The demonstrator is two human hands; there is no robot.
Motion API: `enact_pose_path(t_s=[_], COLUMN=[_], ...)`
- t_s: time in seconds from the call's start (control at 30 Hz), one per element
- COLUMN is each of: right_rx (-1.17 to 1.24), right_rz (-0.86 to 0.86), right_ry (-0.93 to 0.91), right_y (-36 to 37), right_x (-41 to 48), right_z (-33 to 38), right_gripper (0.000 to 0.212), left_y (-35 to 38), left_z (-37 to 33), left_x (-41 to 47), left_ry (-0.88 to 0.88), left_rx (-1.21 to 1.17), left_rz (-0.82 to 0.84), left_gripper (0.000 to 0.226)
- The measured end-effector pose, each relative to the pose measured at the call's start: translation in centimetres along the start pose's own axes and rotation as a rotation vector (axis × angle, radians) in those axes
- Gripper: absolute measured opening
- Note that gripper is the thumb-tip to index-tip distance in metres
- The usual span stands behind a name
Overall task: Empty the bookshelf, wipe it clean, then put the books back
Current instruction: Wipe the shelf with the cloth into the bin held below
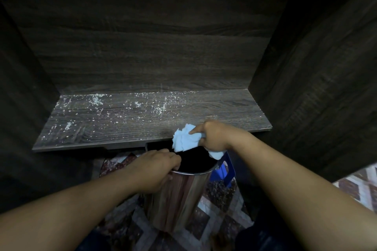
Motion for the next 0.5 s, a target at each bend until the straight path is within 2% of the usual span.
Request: enact_pose_path(t_s=[0.07, 0.2, 0.33, 0.43, 0.5], right_rx=[0.004, -0.042, -0.035, -0.032, -0.036], right_rz=[-0.016, -0.255, -0.401, -0.370, -0.306], right_ry=[0.002, 0.087, 0.334, 0.469, 0.452], right_y=[-1.0, -3.7, -3.9, -2.5, -1.6], right_x=[-0.5, -0.5, -0.1, 0.2, 0.7], right_z=[0.2, -1.2, -4.6, -6.4, -6.5], right_gripper=[0.049, 0.048, 0.049, 0.047, 0.050], left_y=[0.1, 0.2, 0.1, 0.2, 0.2], left_z=[0.2, 0.3, 0.3, 0.4, 0.4], left_x=[0.1, 0.3, 0.3, 0.2, 0.2], left_ry=[0.000, 0.012, 0.016, 0.021, 0.022], left_rx=[0.007, 0.014, -0.005, -0.025, -0.024], left_rz=[-0.007, -0.013, -0.020, -0.023, -0.029], left_gripper=[0.020, 0.019, 0.019, 0.020, 0.020])
Point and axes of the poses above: each hand's wrist, its own x-axis towards the middle knuckle, its own y-axis out of the palm, z = x × y, the point moved 5 cm from there along x, towards the middle knuckle, and after that the axes turned 14 degrees about -y, right-handed, at the moved point
